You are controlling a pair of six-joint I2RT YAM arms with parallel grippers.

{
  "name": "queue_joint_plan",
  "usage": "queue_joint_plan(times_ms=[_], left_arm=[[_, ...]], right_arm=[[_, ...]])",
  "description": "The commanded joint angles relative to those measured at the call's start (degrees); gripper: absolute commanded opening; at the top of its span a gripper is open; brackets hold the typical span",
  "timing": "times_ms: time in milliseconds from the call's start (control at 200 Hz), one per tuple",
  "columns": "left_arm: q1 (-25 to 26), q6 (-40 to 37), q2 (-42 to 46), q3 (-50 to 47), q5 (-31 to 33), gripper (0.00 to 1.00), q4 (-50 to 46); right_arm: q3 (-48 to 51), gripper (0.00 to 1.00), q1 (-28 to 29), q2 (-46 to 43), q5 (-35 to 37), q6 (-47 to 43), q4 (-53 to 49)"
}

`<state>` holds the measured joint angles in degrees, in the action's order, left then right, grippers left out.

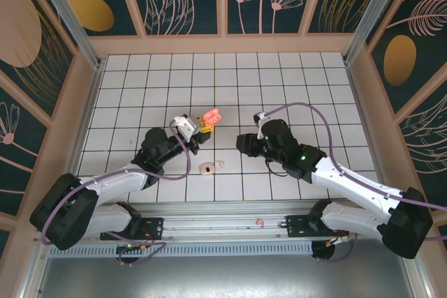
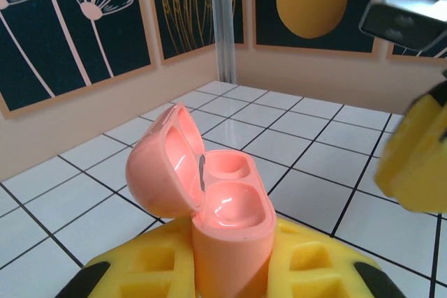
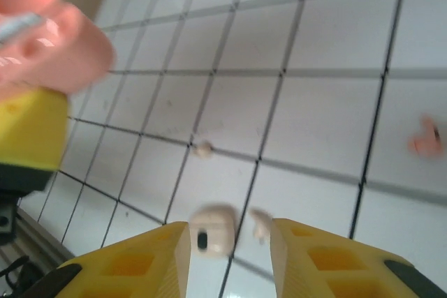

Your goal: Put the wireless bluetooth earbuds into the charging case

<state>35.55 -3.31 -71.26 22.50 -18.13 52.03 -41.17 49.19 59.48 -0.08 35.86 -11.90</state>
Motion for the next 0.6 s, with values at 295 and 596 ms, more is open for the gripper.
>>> queue_joint_plan(times_ms=[295,596], left_arm=[[0.05,0.18,4.86,-2.72,0.77,0.02,-5.05],[0.07,-0.38,6.06,-2.79,0.90,0.02,-6.75]], right_arm=[[-3.51,0.42,24.61,2.63,-4.01,32.60,-39.17],[0.30,0.48,32.46,6.80,-8.77,36.80,-39.54]])
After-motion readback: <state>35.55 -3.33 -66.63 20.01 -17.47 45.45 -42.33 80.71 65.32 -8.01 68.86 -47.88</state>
